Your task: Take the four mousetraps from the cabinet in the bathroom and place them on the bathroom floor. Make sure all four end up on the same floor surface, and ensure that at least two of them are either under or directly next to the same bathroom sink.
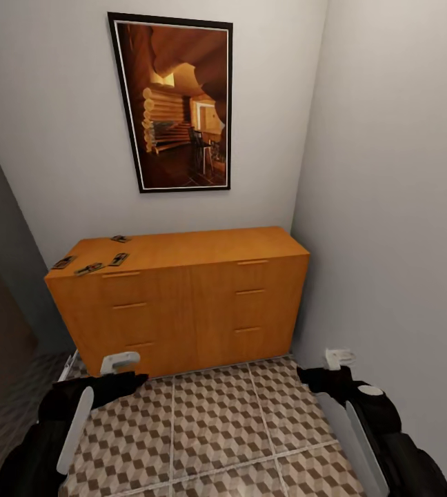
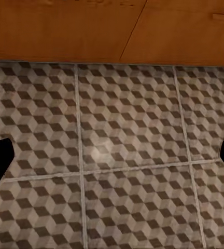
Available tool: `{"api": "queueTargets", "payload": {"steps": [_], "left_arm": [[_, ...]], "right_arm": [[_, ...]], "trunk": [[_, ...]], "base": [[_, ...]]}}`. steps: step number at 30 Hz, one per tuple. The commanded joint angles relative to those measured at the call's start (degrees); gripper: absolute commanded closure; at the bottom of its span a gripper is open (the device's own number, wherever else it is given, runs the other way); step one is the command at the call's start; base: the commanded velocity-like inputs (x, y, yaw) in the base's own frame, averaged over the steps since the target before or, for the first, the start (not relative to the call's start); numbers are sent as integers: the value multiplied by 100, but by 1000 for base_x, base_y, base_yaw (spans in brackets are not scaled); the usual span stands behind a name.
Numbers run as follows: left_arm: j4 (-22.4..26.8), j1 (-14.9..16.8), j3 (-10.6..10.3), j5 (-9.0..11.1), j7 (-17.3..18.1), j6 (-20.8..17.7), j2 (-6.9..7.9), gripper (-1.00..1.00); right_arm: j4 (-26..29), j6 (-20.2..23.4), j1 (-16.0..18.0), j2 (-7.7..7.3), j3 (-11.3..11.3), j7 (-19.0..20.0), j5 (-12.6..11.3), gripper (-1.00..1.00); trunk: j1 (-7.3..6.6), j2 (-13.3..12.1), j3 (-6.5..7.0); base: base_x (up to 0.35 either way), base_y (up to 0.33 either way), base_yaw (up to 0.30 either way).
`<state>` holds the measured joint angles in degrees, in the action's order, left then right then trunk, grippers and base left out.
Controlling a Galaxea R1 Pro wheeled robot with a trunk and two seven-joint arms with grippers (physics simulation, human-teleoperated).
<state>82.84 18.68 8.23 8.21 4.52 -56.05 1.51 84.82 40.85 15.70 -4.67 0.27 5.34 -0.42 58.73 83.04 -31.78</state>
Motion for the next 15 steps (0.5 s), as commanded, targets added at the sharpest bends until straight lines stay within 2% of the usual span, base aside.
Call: {"api": "queueTargets", "payload": {"steps": [1, 3, 8, 15], "left_arm": [[23, 223, 36, 21, 118, -43, 49, -100], [31, 487, 54, 19, 170, -54, 97, -100], [31, 889, 57, 4, 201, -61, 165, -100], [29, 1144, 42, -2, 223, -51, 236, -100]], "right_arm": [[29, 236, 329, -3, -40, 175, -2, -100], [36, 484, 661, 1, -76, 292, -2, -100], [10, 724, 1139, 49, -95, 377, 3, -100], [-10, 811, 1633, 104, -96, 423, 3, -100]], "trunk": [[0, 3, -6], [0, 3, -6], [0, 3, -6], [0, 3, -6]], "base": [[0, 0, 0], [0, 0, 0], [0, 0, 0], [0, 0, 0]]}}
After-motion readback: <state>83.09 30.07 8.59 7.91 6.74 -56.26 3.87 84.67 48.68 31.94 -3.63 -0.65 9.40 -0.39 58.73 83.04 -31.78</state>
